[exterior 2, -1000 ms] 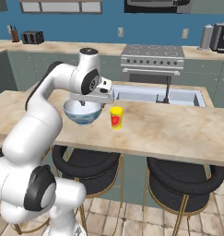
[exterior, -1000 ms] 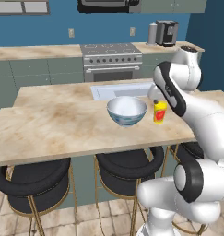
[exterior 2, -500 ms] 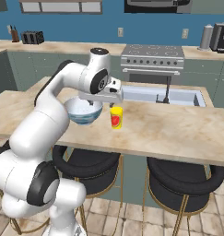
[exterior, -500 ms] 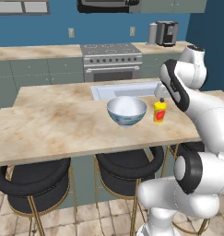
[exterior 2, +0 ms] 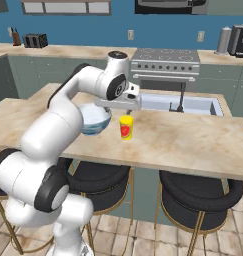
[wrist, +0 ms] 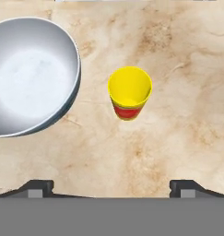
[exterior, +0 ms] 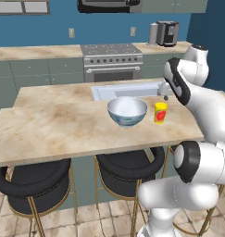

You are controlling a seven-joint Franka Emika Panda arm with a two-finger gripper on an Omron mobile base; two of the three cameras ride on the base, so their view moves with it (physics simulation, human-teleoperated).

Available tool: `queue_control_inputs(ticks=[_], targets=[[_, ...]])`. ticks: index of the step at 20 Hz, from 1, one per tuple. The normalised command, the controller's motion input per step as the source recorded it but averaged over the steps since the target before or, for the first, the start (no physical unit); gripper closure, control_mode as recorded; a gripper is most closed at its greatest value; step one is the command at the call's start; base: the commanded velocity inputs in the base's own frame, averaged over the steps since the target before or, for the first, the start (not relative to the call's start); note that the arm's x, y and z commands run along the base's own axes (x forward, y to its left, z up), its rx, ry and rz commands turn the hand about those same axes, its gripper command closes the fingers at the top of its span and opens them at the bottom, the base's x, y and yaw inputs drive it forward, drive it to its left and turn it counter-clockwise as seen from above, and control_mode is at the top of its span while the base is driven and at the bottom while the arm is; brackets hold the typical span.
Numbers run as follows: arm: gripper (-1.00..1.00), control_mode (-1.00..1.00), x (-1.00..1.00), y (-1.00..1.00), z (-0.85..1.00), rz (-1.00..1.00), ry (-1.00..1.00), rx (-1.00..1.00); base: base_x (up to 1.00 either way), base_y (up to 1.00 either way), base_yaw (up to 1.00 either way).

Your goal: Place the cup inside the bowl on the dining table and move the bowl to any counter.

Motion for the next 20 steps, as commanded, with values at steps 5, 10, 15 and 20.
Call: queue_control_inputs(ticks=[5,10,15,20], targets=[[-1.0,-1.0,0.35,-0.16,0.0,0.0,0.0,0.0,0.0,0.0,0.0],[-1.0,-1.0,0.44,-0.16,0.0,0.0,0.0,0.0,0.0,0.0,0.0],[-1.0,-1.0,0.51,-0.12,0.0,0.0,0.0,0.0,0.0,0.0,0.0],[-1.0,-1.0,0.36,-0.07,0.0,0.0,0.0,0.0,0.0,0.0,0.0]])
